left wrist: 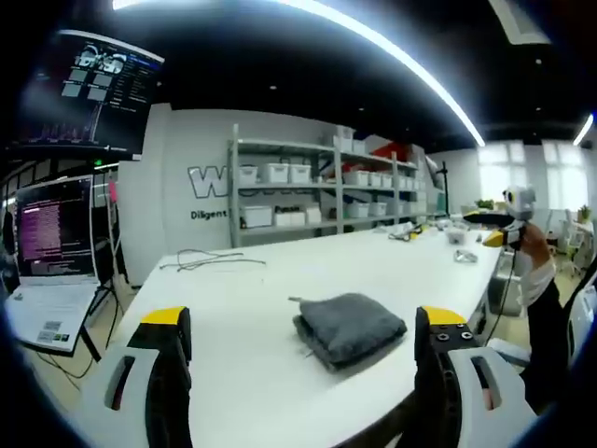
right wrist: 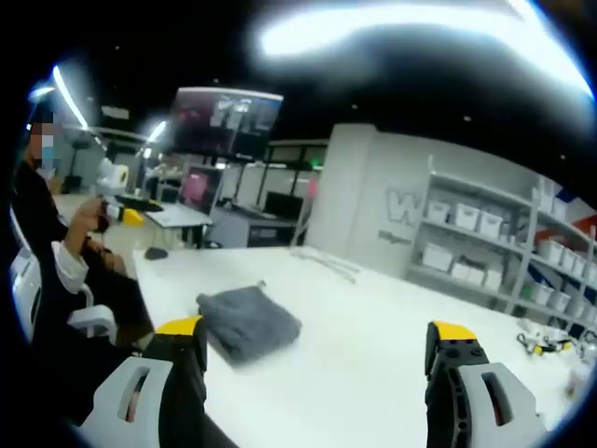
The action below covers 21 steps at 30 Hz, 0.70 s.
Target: Open the folded towel by lifting each exposed corner and separating the folded layers until the towel lies flat within the target outline without major curled edges
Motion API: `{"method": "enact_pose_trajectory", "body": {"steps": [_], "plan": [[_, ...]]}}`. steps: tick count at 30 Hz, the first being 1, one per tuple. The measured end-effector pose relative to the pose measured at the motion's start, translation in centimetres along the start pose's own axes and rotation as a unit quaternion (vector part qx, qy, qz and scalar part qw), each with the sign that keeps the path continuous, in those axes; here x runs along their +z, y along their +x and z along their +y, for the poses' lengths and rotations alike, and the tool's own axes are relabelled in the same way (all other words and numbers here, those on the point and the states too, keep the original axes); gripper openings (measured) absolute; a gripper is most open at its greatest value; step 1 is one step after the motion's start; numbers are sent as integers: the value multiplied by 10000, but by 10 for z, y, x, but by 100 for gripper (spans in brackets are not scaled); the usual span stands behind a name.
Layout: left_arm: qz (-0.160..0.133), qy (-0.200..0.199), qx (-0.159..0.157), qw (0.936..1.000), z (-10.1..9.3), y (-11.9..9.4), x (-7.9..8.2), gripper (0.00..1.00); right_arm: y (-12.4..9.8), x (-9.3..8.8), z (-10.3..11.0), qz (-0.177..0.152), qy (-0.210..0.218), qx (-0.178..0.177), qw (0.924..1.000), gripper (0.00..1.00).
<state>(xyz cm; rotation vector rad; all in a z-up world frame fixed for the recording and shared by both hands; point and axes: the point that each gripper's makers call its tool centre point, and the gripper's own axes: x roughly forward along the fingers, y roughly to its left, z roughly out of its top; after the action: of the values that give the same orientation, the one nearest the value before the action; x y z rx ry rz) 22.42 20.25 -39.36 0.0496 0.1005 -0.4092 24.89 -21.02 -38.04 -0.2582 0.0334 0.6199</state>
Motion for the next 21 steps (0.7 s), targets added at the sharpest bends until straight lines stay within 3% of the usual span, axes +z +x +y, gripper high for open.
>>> {"method": "enact_pose_trajectory", "body": {"steps": [8, 21], "plan": [[111, -21, -105, 9999, -3, 4, -5, 99, 1, -1, -5, 13, 67, -23, 10000, 99], [133, -43, -96, 9999, -5, 2, -9, 99, 1, -1, 5, 46, -33, 27, 10000, 99]]}}
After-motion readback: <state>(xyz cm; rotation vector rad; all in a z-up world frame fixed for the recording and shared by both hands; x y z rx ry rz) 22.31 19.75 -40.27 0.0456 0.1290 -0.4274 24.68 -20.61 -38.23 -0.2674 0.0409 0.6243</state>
